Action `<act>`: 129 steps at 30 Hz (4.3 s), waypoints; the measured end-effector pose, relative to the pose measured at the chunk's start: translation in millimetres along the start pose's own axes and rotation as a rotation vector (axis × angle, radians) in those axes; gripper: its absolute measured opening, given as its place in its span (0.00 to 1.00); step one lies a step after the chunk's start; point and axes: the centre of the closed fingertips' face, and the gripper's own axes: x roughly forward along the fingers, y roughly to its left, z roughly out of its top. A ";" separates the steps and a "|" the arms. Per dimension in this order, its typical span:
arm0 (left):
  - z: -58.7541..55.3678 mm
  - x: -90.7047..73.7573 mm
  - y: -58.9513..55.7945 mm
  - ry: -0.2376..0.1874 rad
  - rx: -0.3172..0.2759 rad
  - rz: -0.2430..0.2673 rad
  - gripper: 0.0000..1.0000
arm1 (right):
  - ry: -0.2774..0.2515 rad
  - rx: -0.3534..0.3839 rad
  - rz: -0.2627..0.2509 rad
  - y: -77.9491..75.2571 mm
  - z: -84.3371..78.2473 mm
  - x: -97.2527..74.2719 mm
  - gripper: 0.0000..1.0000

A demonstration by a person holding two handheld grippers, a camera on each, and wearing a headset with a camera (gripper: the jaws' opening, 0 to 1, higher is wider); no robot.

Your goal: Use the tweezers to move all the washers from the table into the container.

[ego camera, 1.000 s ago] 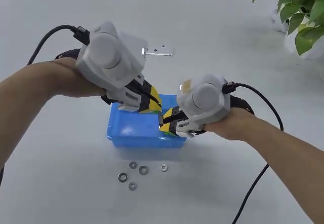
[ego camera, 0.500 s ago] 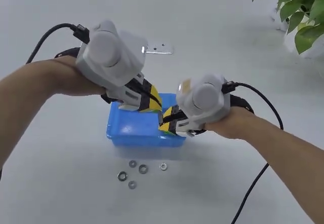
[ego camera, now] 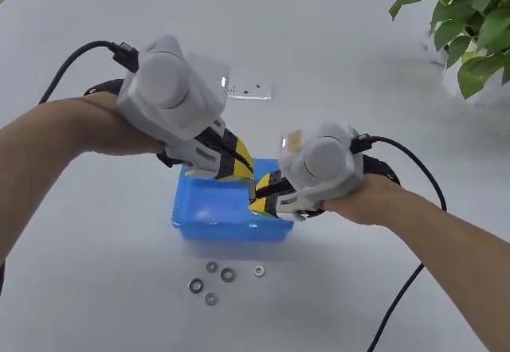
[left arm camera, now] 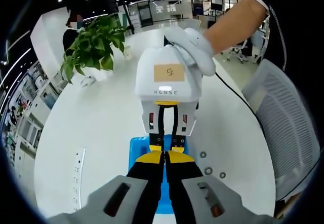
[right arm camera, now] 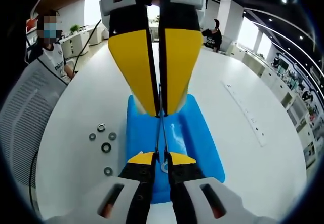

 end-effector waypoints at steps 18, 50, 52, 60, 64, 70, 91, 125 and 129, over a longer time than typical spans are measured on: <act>19.9 -22.8 -21.7 0.005 0.027 0.008 0.05 | -0.022 -0.009 -0.038 19.6 19.2 -23.3 0.11; 26.5 -13.7 -55.6 -0.002 0.041 -0.023 0.05 | -0.033 0.014 -0.052 54.2 9.3 -29.6 0.12; 26.7 -12.8 -56.8 -0.004 0.040 -0.027 0.05 | -0.035 0.018 -0.052 55.5 8.1 -29.6 0.12; 22.7 -6.4 -64.0 -0.008 0.034 -0.043 0.05 | -0.028 0.025 -0.041 63.9 0.9 -25.3 0.12; 19.5 -2.5 -67.9 -0.008 0.028 -0.054 0.05 | -0.024 0.031 -0.033 68.5 -3.1 -21.7 0.12; 14.1 3.2 -73.5 -0.014 0.016 -0.069 0.05 | -0.016 0.034 -0.017 76.0 -9.1 -16.3 0.13; 0.4 18.5 -83.6 -0.011 -0.007 -0.118 0.05 | 0.006 0.055 0.024 89.0 -25.1 -3.1 0.13; 0.0 23.9 -83.6 -0.023 -0.019 -0.130 0.05 | 0.010 0.064 0.036 89.8 -30.8 1.1 0.11; -0.2 24.1 -83.6 -0.023 -0.020 -0.131 0.05 | 0.010 0.070 0.040 90.3 -30.7 1.3 0.10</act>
